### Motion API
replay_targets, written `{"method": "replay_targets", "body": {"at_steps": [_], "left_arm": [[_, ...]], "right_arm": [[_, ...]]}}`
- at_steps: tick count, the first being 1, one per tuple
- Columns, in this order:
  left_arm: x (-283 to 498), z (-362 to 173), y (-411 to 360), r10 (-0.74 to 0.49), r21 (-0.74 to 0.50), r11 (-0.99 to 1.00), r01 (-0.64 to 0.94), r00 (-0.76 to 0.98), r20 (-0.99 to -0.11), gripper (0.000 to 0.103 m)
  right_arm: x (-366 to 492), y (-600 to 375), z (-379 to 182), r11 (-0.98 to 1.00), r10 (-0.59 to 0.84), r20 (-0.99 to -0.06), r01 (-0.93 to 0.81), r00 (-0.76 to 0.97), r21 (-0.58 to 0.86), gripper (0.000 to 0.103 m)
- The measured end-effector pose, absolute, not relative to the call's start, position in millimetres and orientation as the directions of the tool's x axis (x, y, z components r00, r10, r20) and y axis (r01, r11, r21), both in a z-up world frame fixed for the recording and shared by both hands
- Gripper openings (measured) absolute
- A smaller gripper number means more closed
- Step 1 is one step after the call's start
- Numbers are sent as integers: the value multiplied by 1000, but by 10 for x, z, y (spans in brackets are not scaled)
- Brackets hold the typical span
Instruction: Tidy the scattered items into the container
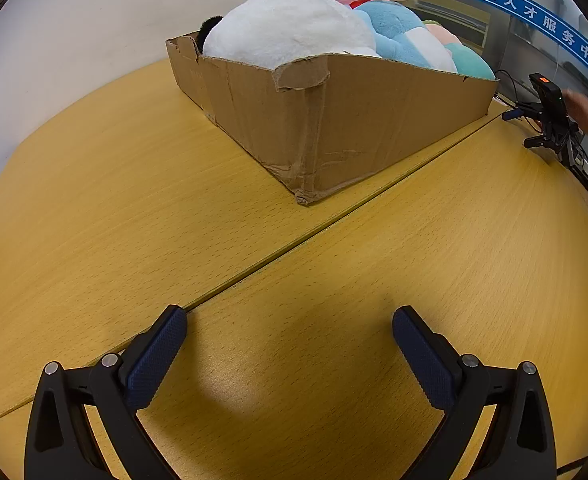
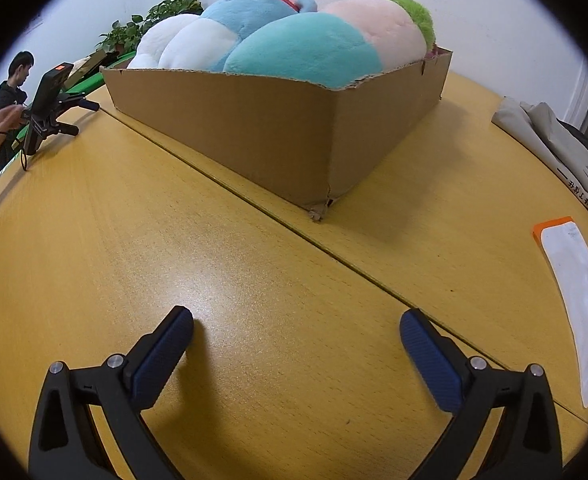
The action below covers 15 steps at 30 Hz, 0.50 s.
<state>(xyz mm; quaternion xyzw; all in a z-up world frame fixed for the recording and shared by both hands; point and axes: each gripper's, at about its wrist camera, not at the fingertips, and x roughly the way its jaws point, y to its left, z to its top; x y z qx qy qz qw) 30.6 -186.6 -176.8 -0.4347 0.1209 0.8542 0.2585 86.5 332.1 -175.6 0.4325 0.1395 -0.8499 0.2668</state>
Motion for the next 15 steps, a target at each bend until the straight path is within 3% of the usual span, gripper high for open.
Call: {"method": "replay_targets", "body": {"at_steps": [15], "left_arm": [[353, -1750, -1849, 329, -15, -842, -539, -492, -806, 103]], "right_arm": [[850, 3350, -1773, -815, -333, -809, 579, -485, -11, 103]]}}
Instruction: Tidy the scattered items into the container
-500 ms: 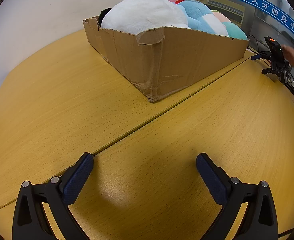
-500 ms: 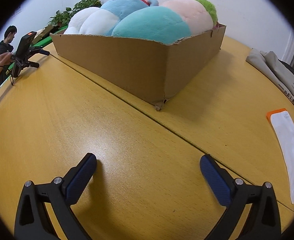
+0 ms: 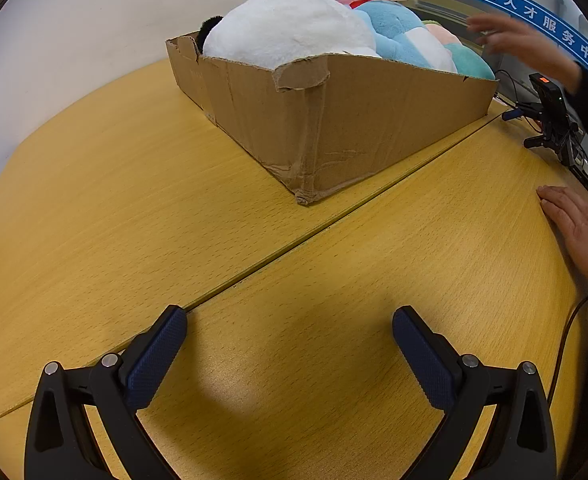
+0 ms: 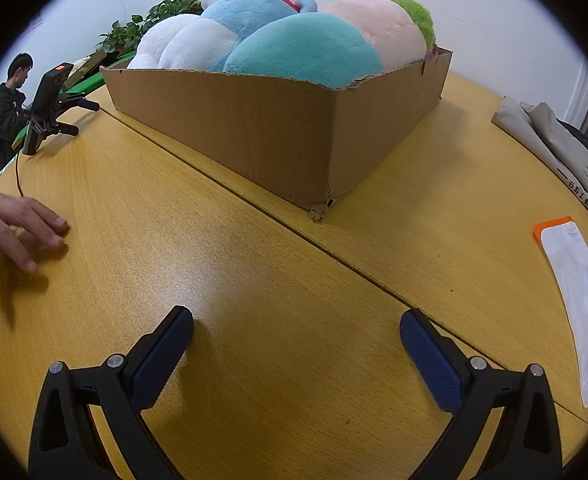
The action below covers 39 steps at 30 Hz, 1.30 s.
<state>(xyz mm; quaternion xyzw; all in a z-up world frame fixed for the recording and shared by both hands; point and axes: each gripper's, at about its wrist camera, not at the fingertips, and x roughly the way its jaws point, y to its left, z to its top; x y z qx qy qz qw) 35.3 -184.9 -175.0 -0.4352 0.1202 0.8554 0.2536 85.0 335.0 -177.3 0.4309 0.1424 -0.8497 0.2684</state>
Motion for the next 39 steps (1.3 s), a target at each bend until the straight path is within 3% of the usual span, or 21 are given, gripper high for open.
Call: {"method": "replay_targets", "body": {"at_steps": [39], "left_arm": [[385, -1745, -1856, 327, -14, -845, -535, -494, -805, 103]], "right_arm": [[846, 3368, -1780, -812, -334, -808, 583, -484, -13, 103]]}}
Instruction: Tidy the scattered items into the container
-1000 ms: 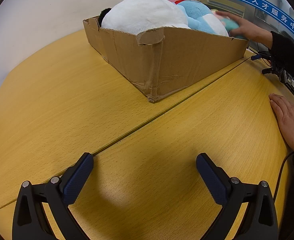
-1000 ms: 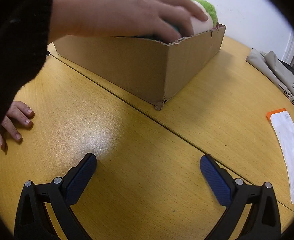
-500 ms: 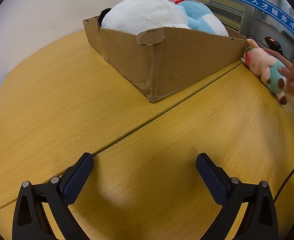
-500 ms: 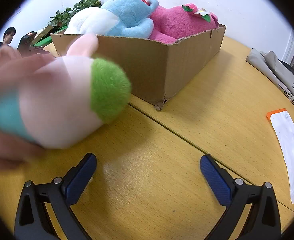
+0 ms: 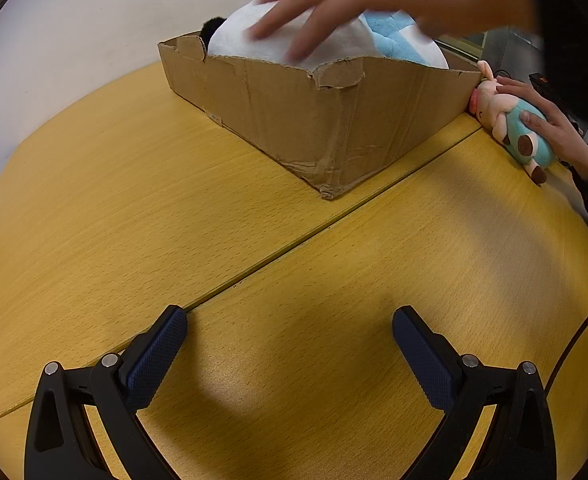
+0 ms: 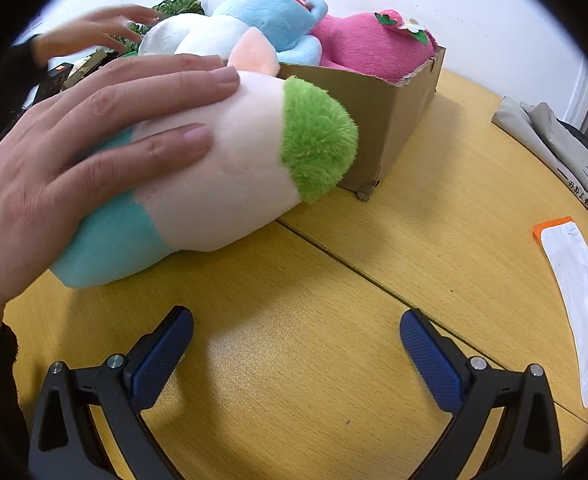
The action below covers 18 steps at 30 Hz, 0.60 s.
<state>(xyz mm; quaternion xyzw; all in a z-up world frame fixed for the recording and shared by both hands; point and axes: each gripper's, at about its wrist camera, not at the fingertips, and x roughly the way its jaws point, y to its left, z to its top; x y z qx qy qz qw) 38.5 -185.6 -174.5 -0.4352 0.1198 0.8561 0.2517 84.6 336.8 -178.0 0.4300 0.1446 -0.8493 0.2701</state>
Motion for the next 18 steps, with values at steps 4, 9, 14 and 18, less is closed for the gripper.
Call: {"method": "replay_targets", "body": {"at_steps": [4, 9, 14, 18], "left_arm": [[385, -1744, -1854, 326, -14, -845, -535, -495, -805, 103], [386, -1744, -1854, 326, -14, -845, -535, -495, -805, 103], [387, -1744, -1854, 326, -14, -845, -535, -495, -806, 103], [388, -1744, -1855, 326, -14, -845, -535, -495, -806, 103]], "right_arm": [[845, 3369, -1781, -812, -334, -808, 583, -485, -14, 103], [832, 3366, -1774, -812, -335, -808, 583, -484, -13, 103], [837, 3364, -1774, -812, -335, -808, 584, -484, -14, 103], [837, 3365, -1774, -812, -335, -808, 584, -484, -14, 103]]}}
